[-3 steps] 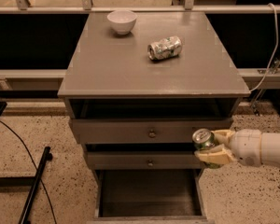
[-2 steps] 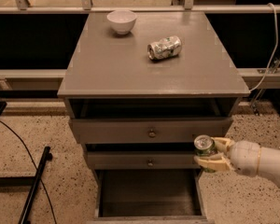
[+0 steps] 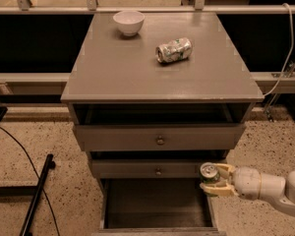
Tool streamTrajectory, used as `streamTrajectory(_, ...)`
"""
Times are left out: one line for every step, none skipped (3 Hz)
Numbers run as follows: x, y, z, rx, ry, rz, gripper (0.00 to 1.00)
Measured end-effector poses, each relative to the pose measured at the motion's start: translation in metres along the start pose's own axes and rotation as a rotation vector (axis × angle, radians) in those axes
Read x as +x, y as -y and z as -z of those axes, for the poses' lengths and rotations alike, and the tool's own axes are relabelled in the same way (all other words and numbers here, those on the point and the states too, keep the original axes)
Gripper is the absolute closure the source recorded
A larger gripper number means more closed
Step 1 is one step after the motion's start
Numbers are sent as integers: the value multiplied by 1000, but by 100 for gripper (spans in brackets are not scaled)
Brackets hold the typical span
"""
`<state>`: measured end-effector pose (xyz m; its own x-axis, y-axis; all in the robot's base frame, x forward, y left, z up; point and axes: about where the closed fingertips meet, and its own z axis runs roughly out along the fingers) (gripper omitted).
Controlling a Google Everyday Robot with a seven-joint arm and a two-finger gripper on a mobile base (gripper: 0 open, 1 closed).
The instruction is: Place green can into bottom drawer
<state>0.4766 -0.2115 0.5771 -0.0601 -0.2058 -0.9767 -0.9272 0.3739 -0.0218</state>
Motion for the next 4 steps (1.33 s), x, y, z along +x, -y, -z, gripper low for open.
streamTrajectory(62, -16, -6, -34, -10, -86, 100)
streamTrajectory(70, -19, -8, -37, -6, -100, 100)
streamTrajectory(65, -25, -10, -34, 38, -69, 100)
streamTrajectory(72, -16, -43, -67, 157, 7, 100)
